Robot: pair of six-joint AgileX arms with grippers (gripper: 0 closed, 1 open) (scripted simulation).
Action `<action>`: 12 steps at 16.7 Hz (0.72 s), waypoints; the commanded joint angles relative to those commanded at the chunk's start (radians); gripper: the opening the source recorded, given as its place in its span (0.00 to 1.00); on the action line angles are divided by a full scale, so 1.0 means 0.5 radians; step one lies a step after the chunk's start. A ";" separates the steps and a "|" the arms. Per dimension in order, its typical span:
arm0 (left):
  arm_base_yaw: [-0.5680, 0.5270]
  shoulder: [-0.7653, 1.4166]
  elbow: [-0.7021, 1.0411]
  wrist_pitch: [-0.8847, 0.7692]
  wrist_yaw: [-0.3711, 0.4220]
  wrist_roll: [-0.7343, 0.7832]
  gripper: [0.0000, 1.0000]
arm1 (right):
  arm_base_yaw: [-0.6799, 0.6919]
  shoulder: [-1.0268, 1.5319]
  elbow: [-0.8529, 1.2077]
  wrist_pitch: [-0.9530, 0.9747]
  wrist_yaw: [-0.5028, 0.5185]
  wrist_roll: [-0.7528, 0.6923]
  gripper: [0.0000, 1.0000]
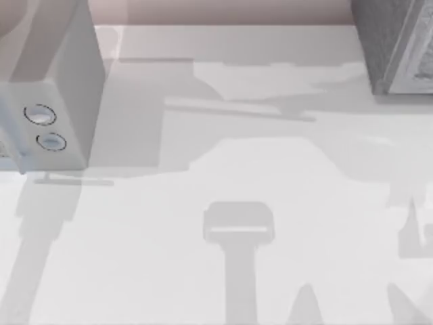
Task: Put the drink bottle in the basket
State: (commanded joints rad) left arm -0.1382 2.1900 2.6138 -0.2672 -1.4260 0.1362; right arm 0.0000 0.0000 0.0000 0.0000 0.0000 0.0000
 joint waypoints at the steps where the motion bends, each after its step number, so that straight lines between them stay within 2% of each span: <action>1: 0.013 -0.011 -0.061 0.021 0.012 -0.004 0.00 | 0.000 0.000 0.000 0.000 0.000 0.000 1.00; 12: 0.139 -0.179 -0.645 0.299 0.153 -0.093 0.00 | 0.000 0.000 0.000 0.000 0.000 0.000 1.00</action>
State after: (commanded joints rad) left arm -0.0689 2.1005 2.2914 -0.1178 -1.3495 0.0895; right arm 0.0000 0.0000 0.0000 0.0000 0.0000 0.0000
